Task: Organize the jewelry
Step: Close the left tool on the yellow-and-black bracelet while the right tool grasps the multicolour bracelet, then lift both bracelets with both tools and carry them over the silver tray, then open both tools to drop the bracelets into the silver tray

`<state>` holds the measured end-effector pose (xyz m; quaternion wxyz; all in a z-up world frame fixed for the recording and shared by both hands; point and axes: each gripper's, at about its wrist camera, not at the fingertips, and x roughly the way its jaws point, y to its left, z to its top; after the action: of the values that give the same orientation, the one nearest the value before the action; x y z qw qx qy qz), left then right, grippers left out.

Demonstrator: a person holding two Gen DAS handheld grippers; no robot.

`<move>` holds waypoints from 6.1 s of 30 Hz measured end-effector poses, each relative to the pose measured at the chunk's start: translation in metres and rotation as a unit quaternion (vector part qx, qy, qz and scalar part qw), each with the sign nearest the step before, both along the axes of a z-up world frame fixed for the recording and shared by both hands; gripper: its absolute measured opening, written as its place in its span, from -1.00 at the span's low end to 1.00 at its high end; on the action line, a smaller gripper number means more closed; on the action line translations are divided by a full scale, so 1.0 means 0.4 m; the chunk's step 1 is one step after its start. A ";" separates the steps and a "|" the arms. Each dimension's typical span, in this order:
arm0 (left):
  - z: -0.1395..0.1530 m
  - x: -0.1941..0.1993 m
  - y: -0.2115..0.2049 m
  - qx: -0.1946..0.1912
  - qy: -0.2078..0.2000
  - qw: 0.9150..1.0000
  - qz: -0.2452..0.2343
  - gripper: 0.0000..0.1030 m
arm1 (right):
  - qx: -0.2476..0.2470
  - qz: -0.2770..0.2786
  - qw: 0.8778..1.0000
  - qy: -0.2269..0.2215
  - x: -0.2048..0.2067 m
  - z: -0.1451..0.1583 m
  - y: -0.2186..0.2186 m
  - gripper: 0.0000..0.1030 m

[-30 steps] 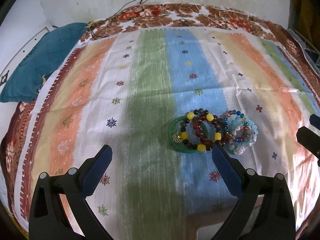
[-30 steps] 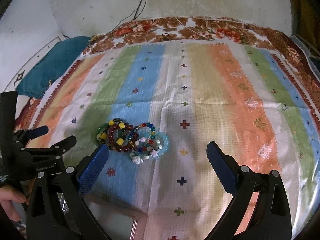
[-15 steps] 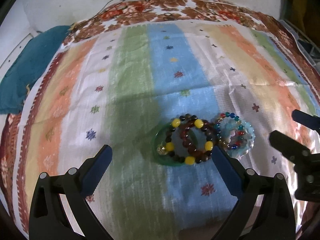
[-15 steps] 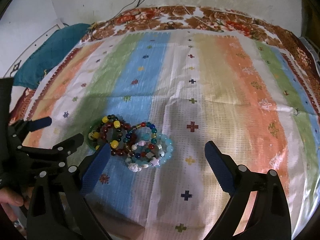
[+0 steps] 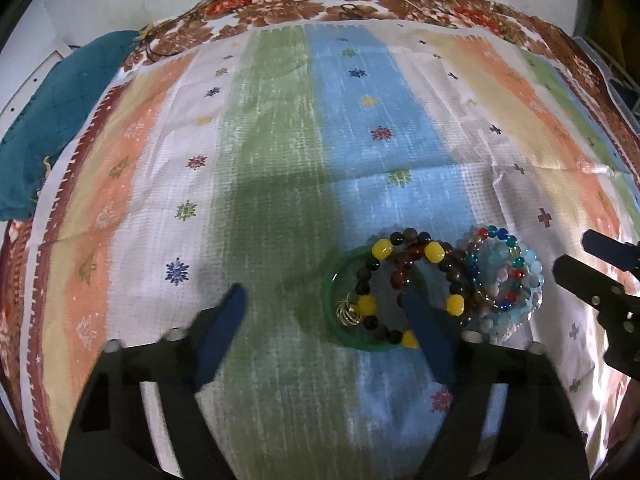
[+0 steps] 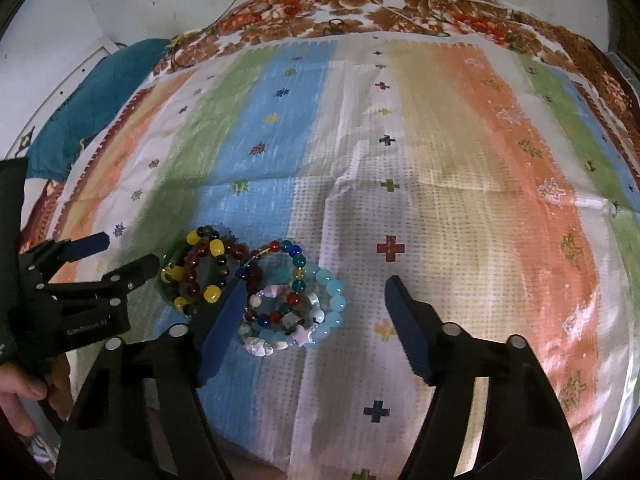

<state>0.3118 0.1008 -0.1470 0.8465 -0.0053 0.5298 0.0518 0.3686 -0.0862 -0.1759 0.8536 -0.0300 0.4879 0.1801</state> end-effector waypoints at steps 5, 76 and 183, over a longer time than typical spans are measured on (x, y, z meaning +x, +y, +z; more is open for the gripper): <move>-0.013 0.015 -0.006 -0.001 0.006 1.000 -0.010 0.25 | -0.005 0.005 1.000 0.003 0.014 -0.013 0.010 0.11; 0.013 -0.007 -0.021 -0.026 -0.007 0.999 -0.040 -0.82 | -0.052 0.035 0.998 -0.007 0.011 -0.020 0.030 -0.81; 0.284 -0.487 -0.148 -0.094 -0.133 0.981 -0.104 -0.42 | 0.052 0.099 0.990 -0.080 -0.463 0.215 -0.062 -0.71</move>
<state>0.1171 0.0415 -0.0334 0.9060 -0.0366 0.4124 -0.0880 0.1835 -0.1108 -0.0898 0.8682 -0.0481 0.4027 0.2859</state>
